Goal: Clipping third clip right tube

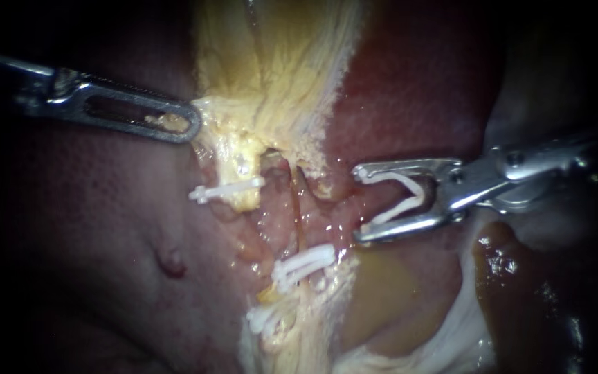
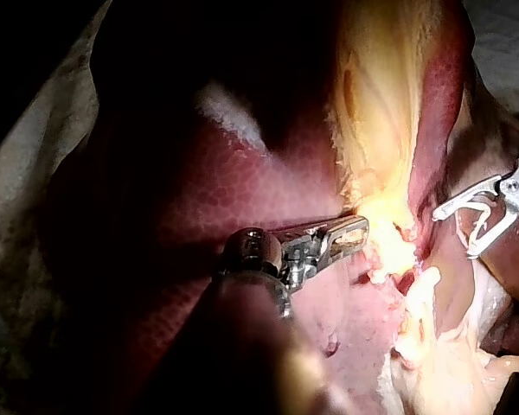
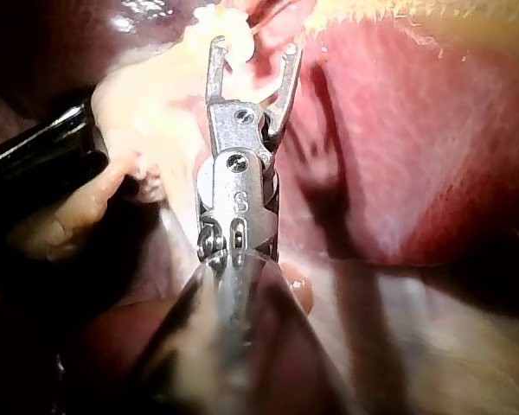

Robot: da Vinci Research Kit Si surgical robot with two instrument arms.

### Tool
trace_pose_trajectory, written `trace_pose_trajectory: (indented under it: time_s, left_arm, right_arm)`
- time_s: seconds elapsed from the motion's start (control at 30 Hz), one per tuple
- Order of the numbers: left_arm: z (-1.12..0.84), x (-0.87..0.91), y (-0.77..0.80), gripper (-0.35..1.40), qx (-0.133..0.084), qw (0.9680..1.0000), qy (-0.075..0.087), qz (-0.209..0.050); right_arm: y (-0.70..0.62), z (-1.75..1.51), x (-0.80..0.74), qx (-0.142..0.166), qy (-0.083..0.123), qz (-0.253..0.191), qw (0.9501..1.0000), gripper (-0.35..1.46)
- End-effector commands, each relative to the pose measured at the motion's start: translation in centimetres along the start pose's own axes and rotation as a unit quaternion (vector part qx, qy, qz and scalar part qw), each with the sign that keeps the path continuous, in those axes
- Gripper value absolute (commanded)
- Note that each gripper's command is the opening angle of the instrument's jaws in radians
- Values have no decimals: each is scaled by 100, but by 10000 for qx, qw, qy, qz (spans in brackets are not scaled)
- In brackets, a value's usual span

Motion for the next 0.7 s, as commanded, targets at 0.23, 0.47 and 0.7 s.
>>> trace_pose_trajectory:
  time_s: [0.23, 0.47, 0.7]
  left_arm:
    - [2, 1, 0, -35, -7, 10000, -4, 3]
    - [3, 2, 0, -35, -12, 10000, -8, 4]
    - [4, 3, 0, -35, -16, 10000, -11, 6]
  right_arm:
    - [20, 30, -14, 3, 16, 324, 9995, 50]
    - [38, 49, -21, -35, 25, 645, 9979, 49]
    - [50, 64, -20, -14, 223, 867, 9960, 49]
